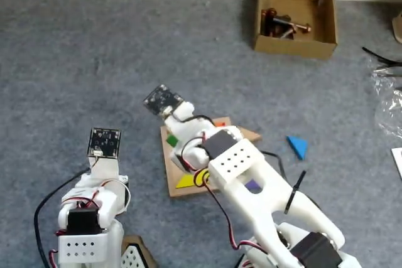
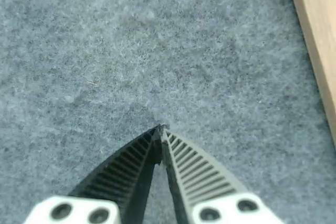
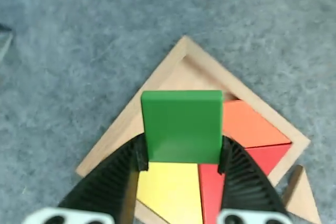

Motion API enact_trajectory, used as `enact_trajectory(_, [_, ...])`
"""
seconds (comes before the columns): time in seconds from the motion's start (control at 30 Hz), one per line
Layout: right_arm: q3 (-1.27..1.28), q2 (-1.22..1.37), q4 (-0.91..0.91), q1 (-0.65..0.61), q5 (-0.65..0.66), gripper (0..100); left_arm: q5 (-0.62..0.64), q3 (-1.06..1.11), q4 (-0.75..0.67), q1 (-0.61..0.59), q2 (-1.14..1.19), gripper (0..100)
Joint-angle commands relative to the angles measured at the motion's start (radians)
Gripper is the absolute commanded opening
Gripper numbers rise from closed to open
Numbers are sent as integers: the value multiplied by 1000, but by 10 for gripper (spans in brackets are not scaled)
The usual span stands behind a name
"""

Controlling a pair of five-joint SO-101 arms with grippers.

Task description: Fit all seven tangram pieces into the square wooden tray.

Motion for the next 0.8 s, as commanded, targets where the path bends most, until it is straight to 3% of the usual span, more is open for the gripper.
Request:
enact_trajectory(0.0, [-4, -28, -42, 48, -18, 146, 5, 21, 5, -10, 2, 6])
enact_trajectory(0.47, [5, 245, -122, 18, -14, 146, 5, 21, 5, -10, 2, 6])
enact_trajectory(0.77, [-4, 262, -120, -1, -18, 148, 5, 21, 5, -10, 2, 6])
